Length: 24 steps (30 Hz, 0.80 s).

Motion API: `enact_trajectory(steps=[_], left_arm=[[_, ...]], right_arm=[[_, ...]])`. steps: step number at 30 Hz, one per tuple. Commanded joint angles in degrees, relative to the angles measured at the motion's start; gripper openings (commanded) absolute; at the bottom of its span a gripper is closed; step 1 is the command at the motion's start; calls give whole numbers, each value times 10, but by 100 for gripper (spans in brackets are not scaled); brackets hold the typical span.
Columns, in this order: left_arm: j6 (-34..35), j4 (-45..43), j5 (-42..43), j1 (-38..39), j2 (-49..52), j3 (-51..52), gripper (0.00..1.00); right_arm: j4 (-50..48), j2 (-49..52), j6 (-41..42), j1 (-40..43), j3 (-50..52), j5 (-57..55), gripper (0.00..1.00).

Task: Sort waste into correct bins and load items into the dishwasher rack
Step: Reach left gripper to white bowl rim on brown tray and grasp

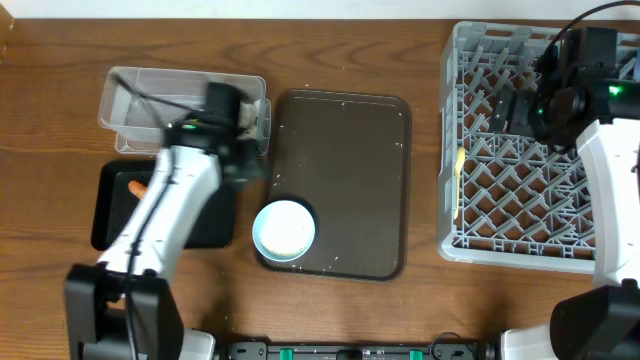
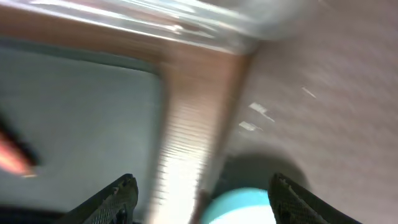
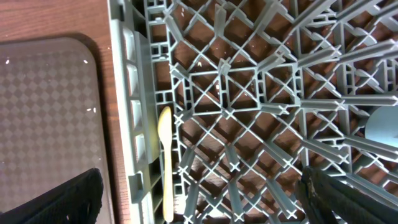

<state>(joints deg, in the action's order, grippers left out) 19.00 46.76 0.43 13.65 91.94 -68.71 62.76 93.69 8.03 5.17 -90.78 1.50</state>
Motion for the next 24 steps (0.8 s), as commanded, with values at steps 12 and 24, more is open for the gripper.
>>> enact_trajectory(steps=[12,24], left_arm=[[-5,7,7,192,83,1,68],[28,8,7,240,124,2,45]], right_arm=[[3,0,-4,1,-3,5,98],[3,0,-4,1,-3,5,97]])
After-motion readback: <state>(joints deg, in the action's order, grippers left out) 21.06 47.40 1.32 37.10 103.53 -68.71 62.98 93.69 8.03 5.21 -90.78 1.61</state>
